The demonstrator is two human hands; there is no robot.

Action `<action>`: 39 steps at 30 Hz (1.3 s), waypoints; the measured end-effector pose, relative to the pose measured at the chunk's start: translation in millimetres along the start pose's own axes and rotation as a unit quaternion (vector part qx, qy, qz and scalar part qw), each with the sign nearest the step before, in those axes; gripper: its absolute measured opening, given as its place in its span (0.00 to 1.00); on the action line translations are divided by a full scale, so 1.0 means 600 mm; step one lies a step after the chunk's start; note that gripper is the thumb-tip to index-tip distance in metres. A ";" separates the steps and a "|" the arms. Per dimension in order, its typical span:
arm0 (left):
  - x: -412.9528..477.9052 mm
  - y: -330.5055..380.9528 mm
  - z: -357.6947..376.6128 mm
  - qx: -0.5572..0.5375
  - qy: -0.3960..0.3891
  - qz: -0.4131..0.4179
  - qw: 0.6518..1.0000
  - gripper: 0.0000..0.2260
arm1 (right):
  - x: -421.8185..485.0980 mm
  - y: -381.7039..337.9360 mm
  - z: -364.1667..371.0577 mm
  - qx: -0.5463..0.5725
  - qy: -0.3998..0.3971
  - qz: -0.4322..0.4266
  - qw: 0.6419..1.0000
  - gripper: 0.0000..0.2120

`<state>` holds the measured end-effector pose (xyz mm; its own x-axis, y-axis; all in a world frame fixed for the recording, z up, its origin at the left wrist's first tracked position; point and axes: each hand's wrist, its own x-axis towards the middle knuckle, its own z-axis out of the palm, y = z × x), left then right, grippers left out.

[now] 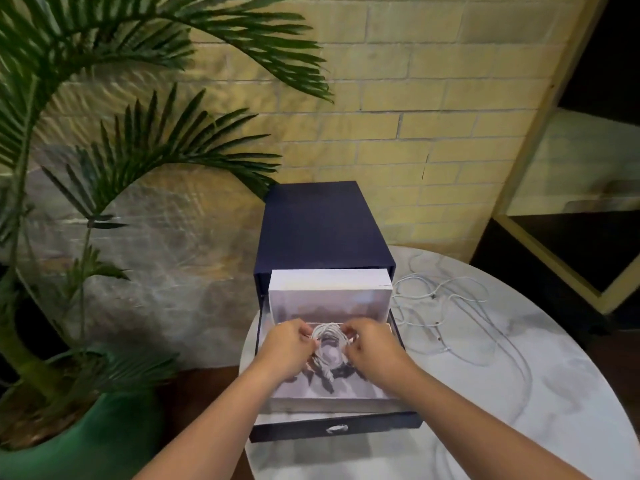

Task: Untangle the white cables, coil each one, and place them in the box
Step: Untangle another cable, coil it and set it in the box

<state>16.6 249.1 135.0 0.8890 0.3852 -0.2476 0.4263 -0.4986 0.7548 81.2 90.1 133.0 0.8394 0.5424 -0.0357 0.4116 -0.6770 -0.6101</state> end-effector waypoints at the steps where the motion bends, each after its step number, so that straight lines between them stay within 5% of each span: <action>1: 0.000 -0.001 0.001 0.005 -0.004 0.010 1.000 0.04 | 0.000 0.000 0.002 -0.011 -0.004 -0.003 1.000 0.15; 11: 0.007 -0.018 0.007 0.041 -0.093 0.119 0.988 0.15 | -0.007 0.008 0.019 -0.095 0.020 -0.041 0.994 0.12; 15: 0.021 -0.033 0.016 0.087 -0.080 0.134 0.984 0.22 | -0.011 0.013 0.026 -0.154 0.031 -0.052 0.986 0.20; 21: 0.030 -0.042 0.025 0.120 -0.060 0.121 0.983 0.25 | -0.014 0.015 0.019 -0.188 0.027 -0.066 0.980 0.17; 39: 0.030 -0.046 0.022 0.070 -0.042 0.119 0.989 0.19 | -0.015 0.012 0.000 -0.213 -0.030 -0.070 0.974 0.25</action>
<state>23.0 259.6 101.4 0.9754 0.1801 -0.1270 0.2163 -0.6725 0.7078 76.3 80.4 129.2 0.7468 0.6644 -0.0299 0.6419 -0.7319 -0.2285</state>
